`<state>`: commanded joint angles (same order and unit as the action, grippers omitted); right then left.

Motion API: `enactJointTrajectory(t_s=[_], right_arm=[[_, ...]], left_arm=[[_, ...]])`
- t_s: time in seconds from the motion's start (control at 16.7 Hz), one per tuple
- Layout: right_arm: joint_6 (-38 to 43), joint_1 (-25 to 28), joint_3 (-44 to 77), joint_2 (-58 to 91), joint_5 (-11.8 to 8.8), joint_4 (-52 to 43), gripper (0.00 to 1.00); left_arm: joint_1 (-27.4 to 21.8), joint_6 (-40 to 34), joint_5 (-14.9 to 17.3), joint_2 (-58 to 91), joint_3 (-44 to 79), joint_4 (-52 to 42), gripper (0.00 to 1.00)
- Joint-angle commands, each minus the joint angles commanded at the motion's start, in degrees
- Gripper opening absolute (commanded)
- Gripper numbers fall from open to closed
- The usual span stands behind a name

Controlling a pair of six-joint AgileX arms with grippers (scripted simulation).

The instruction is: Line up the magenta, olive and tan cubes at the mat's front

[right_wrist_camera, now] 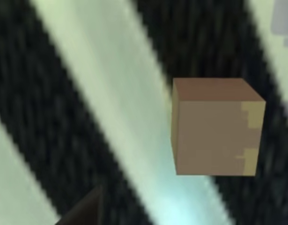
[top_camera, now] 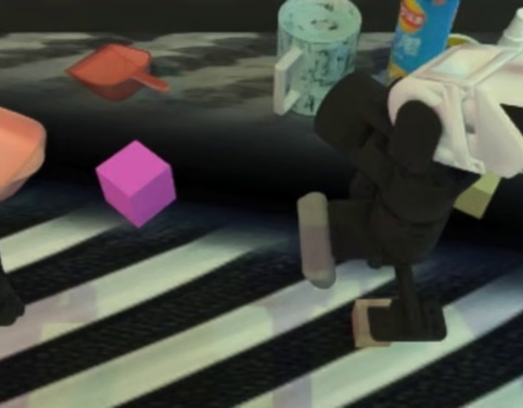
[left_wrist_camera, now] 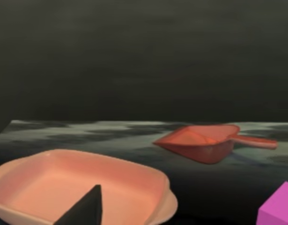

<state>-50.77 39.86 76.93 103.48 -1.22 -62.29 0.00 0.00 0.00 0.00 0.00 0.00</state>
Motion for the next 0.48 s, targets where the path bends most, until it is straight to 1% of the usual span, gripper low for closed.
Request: enactJointTrajectory(t_s=[0.12,0.24,0.36,0.48], right_arm=[[0.01,-0.24,-0.01,0.35,0.01,0.10,1.00],[0.08,-2.21,2.06,2.22,0.10,-0.69,1.00],[0.39,-6.20,6.54,5.82,0.28,-2.20,1.00],[0.89,-11.50,13.28,10.51,0.52,-4.20,1.00]], left_arm=[[0.00,0.00,0.00,0.00,0.00,0.00,1.00],[0.00,0.00,0.00,0.00,0.00,0.00,1.00],[0.00,0.00,0.00,0.00,0.00,0.00,1.00],[0.00,0.00,0.00,0.00,0.00,0.00,1.00]])
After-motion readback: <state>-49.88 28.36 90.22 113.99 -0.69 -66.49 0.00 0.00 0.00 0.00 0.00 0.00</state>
